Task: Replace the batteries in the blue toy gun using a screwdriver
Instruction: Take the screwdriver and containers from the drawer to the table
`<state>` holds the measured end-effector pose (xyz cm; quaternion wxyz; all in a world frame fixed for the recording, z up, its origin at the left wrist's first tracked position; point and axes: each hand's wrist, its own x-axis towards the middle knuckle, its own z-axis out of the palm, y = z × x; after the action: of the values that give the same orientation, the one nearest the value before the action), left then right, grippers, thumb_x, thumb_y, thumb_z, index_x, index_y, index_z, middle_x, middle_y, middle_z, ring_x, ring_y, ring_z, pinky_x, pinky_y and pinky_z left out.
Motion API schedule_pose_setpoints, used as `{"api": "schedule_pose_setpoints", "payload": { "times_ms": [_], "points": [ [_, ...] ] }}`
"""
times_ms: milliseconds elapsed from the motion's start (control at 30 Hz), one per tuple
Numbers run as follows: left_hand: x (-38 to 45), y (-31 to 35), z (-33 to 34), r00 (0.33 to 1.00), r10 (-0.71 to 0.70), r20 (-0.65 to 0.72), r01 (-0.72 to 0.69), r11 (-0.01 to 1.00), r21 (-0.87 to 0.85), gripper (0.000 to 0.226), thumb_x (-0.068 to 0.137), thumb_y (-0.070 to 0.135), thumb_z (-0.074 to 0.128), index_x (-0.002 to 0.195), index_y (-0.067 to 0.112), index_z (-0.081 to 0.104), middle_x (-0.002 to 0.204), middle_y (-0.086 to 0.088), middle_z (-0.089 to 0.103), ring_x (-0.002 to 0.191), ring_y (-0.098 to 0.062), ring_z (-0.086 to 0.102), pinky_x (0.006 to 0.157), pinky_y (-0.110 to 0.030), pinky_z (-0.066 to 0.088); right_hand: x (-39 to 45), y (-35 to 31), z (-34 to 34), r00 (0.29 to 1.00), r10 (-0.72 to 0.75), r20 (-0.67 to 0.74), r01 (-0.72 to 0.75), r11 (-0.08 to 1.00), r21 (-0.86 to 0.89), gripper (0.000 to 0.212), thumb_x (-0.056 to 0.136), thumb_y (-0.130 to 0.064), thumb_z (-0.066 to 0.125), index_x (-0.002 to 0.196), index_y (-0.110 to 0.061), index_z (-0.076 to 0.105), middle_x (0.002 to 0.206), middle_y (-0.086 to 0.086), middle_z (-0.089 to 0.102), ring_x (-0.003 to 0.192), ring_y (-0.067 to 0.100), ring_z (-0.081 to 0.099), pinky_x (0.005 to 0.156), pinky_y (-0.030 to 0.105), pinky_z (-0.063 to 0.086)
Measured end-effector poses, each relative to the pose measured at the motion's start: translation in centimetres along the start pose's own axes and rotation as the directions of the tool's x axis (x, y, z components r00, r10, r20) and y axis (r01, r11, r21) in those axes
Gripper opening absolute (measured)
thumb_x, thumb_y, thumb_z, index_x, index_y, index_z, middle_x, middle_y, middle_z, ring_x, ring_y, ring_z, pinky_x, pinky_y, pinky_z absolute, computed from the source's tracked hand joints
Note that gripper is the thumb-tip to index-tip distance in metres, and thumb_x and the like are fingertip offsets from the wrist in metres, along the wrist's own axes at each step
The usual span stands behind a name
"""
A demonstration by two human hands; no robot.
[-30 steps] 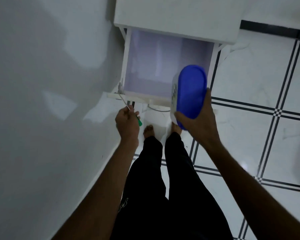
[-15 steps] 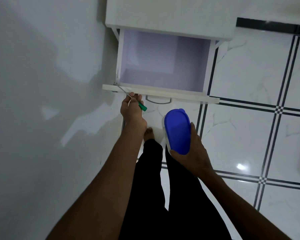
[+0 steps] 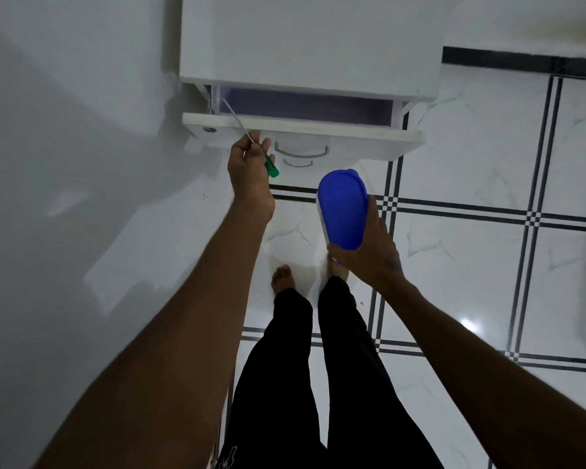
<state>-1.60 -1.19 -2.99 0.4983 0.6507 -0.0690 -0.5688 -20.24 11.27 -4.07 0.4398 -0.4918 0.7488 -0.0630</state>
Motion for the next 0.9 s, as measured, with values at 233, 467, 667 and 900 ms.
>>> {"api": "schedule_pose_setpoints", "payload": {
  "times_ms": [233, 467, 667, 900],
  "points": [
    [3.2, 1.4, 2.7, 0.997, 0.023, 0.075, -0.019, 0.999, -0.047, 0.032, 0.102, -0.001, 0.036, 0.130, -0.002, 0.050, 0.120, -0.009, 0.057, 0.112, -0.016, 0.056, 0.087, -0.025, 0.050, 0.9, 0.0, -1.0, 0.998, 0.045, -0.033, -0.045, 0.999, 0.016, 0.121, 0.059, -0.056, 0.076, 0.152, -0.028, 0.004, 0.134, 0.004, 0.046, 0.108, 0.023, 0.057, 0.075, 0.044, 0.059],
    [3.7, 2.1, 3.1, 0.995, 0.035, 0.092, -0.037, 0.999, 0.021, 0.029, 0.102, 0.000, 0.036, 0.124, 0.004, 0.053, 0.118, -0.002, 0.056, 0.107, -0.012, 0.057, 0.084, -0.022, 0.052, 0.6, 0.7, -2.1, 0.995, 0.063, -0.076, -0.061, 0.998, 0.029, 0.117, 0.062, -0.050, 0.078, 0.152, -0.029, 0.005, 0.137, 0.002, 0.043, 0.111, 0.018, 0.052, 0.081, 0.046, 0.058],
    [-1.8, 2.4, 0.8, 0.958, 0.187, 0.219, -0.271, 0.844, 0.463, 0.016, 0.093, 0.005, 0.053, 0.102, 0.012, 0.065, 0.102, -0.005, 0.067, 0.092, -0.016, 0.065, 0.083, -0.027, 0.055, -3.2, 0.8, -5.4, 0.978, 0.101, -0.184, -0.092, 0.994, 0.054, 0.117, 0.067, -0.049, 0.080, 0.153, -0.029, 0.003, 0.148, 0.003, 0.037, 0.128, 0.026, 0.047, 0.090, 0.050, 0.054],
    [-11.8, 3.2, 4.6, 0.828, 0.146, 0.542, -0.527, 0.532, 0.662, 0.027, 0.086, 0.022, 0.071, 0.110, 0.009, 0.071, 0.098, -0.003, 0.073, 0.089, -0.014, 0.069, 0.083, -0.029, 0.057, -10.5, 1.7, -13.3, 0.900, 0.197, -0.388, -0.149, 0.977, 0.150, 0.115, 0.073, -0.049, 0.077, 0.155, -0.029, -0.002, 0.149, 0.007, 0.039, 0.128, 0.032, 0.048, 0.094, 0.049, 0.048]
  ]
}}
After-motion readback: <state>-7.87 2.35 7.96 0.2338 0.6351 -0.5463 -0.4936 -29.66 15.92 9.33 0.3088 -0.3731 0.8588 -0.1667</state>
